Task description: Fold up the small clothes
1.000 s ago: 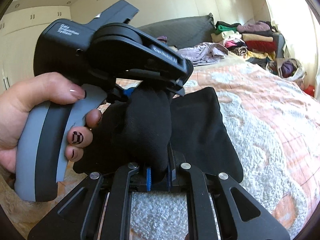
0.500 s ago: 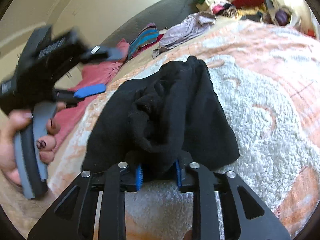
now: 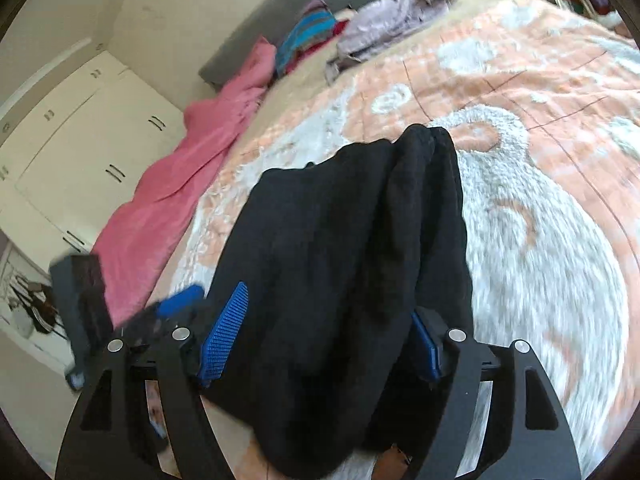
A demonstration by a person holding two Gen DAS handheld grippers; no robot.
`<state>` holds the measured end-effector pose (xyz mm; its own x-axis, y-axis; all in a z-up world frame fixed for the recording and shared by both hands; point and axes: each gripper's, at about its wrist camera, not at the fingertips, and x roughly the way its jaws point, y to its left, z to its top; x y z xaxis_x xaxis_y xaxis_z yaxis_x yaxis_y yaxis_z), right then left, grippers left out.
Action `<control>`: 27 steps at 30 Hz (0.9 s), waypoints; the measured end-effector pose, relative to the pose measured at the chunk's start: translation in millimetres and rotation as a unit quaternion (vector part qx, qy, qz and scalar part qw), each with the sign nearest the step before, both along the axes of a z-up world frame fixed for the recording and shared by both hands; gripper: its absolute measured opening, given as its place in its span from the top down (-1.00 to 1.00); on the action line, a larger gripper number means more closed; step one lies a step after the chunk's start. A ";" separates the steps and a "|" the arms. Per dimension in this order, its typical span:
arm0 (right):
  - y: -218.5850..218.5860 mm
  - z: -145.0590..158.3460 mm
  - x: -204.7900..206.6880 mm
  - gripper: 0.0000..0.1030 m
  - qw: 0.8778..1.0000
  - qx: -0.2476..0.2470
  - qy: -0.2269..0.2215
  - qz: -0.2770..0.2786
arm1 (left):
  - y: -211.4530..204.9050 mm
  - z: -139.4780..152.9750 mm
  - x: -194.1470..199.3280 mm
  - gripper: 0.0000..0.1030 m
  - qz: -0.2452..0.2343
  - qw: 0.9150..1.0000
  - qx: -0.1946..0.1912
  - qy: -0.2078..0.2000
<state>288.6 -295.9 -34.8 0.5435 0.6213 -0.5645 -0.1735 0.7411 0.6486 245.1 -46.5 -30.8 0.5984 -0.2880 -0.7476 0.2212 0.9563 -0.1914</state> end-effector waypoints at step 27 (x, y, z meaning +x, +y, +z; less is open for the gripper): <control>17.7 13.0 18.7 0.61 0.974 -0.210 -0.081 0.033 | -23.1 -6.2 -10.6 -0.65 -0.045 0.999 -0.006 0.010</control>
<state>307.3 -278.2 -21.8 0.6131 0.3904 -0.6867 -0.3049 0.9189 0.2502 234.5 -69.6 -36.9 0.5542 -0.3484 -0.7559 0.3014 0.9306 -0.2079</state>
